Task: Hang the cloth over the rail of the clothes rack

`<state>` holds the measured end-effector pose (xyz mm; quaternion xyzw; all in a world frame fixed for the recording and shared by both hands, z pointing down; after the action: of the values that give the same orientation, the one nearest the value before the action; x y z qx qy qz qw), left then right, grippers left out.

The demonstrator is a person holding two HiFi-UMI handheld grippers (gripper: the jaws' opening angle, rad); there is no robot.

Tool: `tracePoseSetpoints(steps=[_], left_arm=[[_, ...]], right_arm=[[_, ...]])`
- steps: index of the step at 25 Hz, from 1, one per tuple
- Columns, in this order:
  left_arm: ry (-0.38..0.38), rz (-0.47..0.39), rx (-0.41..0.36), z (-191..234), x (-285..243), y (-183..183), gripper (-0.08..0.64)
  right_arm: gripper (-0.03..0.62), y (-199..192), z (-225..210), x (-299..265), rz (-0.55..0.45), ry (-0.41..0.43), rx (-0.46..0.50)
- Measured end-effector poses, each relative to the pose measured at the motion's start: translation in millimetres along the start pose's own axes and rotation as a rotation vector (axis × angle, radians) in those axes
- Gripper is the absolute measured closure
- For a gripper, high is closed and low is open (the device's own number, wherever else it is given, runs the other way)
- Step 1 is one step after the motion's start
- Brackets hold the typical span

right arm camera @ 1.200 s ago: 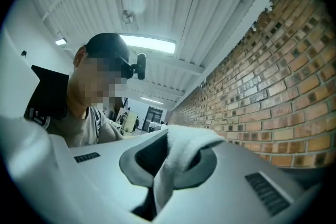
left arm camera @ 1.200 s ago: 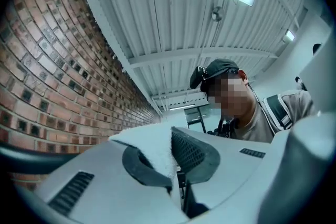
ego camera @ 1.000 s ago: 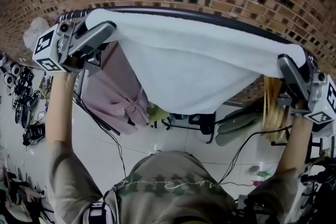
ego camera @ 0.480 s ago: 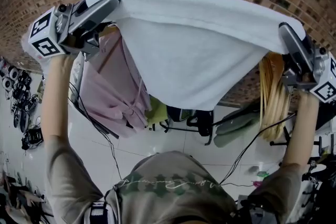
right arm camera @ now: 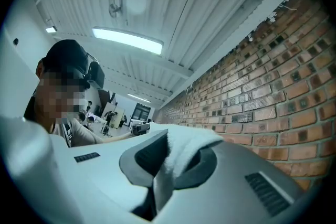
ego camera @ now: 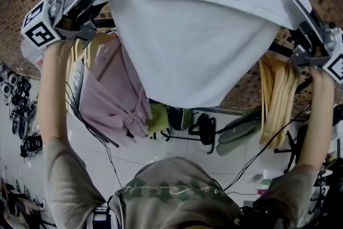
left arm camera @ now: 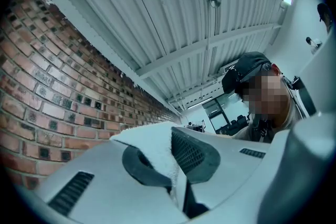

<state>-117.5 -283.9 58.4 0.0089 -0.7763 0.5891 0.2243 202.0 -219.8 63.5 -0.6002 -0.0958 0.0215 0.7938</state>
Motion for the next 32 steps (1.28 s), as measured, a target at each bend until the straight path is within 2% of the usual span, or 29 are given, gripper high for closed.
tracePoseSetpoints(steps=[4,12,17,21,26,32], left_arm=[[-0.005,0.02,-0.004,2.9,-5.0,1.9,0.541],[-0.029,0.103,0.103,17.8,-11.3,-4.9,0.541],[-0.038,0.131,0.147,41.6,-28.7,-9.6,0.541],[-0.001,0.172,0.146,57.1,-38.9,-13.8,0.541],[0.046,0.201,0.113,77.4,-54.8,-12.4,0.541],[0.108,0.183,0.118,117.9,-69.8,2.0,0.541]], right_arm=[[0.571,9.1,-15.2,-2.2,0.003,-0.01,-0.007],[0.571,13.7,-31.5,-3.5,-0.007,0.029,0.002],[0.571,14.0,-62.2,1.6,-0.021,0.02,-0.033],[0.571,13.1,-83.3,4.4,-0.055,-0.007,-0.073],[0.571,14.5,-109.1,8.9,-0.047,-0.066,-0.088],[0.571,31.5,-149.3,-5.5,-0.03,-0.095,-0.101]])
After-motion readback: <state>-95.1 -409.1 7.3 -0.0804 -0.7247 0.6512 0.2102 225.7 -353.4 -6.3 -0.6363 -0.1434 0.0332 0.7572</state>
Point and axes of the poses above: the fingertips, and each gripper's own axes: x backward along the fingers, z to its left, y out of its top, the point moved 2 cm from there along x, backward along the fingers, and after that the axes turned 13 degrees about y, right-handed, at the moved point
